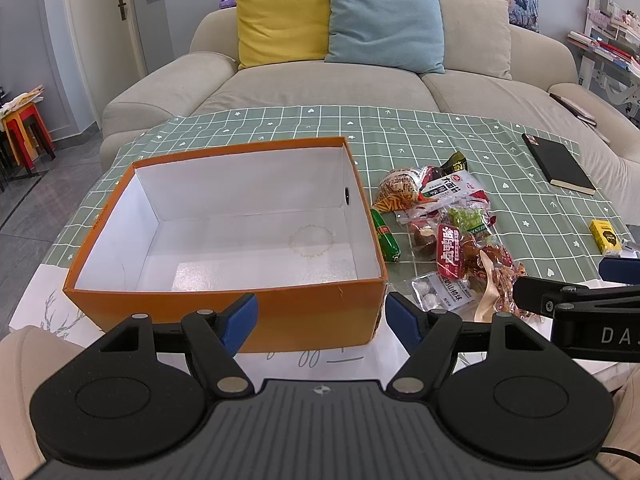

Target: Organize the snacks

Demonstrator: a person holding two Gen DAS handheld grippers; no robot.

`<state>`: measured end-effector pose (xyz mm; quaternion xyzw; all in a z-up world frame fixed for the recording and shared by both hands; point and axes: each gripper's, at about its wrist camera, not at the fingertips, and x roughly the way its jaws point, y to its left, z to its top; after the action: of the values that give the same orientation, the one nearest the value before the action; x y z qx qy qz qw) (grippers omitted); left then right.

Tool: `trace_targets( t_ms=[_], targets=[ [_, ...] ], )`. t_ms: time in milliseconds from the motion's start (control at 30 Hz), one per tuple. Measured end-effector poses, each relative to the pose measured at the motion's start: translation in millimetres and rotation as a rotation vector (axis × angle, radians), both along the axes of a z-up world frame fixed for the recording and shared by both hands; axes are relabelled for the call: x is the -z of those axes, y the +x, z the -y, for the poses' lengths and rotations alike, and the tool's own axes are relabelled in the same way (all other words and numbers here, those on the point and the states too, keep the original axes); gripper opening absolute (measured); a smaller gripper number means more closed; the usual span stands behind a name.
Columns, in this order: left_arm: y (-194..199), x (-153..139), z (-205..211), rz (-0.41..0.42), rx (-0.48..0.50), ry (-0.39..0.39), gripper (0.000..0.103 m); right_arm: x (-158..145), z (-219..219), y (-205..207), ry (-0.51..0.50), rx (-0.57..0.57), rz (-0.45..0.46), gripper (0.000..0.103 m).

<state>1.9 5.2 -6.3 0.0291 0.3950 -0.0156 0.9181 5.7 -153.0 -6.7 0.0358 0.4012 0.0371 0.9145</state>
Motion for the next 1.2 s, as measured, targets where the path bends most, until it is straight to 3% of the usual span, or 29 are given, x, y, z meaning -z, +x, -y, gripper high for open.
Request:
trace_targets(
  t_ms=[300, 500, 700, 833, 933, 1000, 1200],
  targets=[
    [0.1, 1.3, 3.0, -0.002, 0.014, -0.007, 0.085, 2.6, 1.2, 0.4, 0.006, 0.004, -0.006, 0.099],
    [1.2, 0.2, 8.3, 0.007, 0.113, -0.065, 0.085, 9.7, 13.2, 6.4, 0.035, 0.022, -0.021, 0.099],
    [8.7, -1.3, 19.2, 0.003, 0.211, -0.087, 0.076, 20.1, 34.1, 11.9, 0.061, 0.051, -0.018, 0.099],
    [18.5, 2.5, 26.9, -0.043, 0.291, -0.104, 0.067, 33.9, 49.7, 17.3, 0.065, 0.079, -0.061, 0.099],
    [23.8, 7.0, 39.6, -0.063, 0.361, -0.088, 0.056, 46.2, 60.1, 19.9, 0.076, 0.106, -0.090, 0.093],
    [29.1, 9.9, 48.4, -0.079, 0.398, -0.081, 0.054, 53.8, 65.1, 23.8, 0.081, 0.106, -0.116, 0.083],
    [53.2, 19.9, 78.4, -0.135, 0.472, -0.015, 0.055, 68.8, 72.3, 35.2, 0.068, 0.093, -0.153, 0.084]
  ],
)
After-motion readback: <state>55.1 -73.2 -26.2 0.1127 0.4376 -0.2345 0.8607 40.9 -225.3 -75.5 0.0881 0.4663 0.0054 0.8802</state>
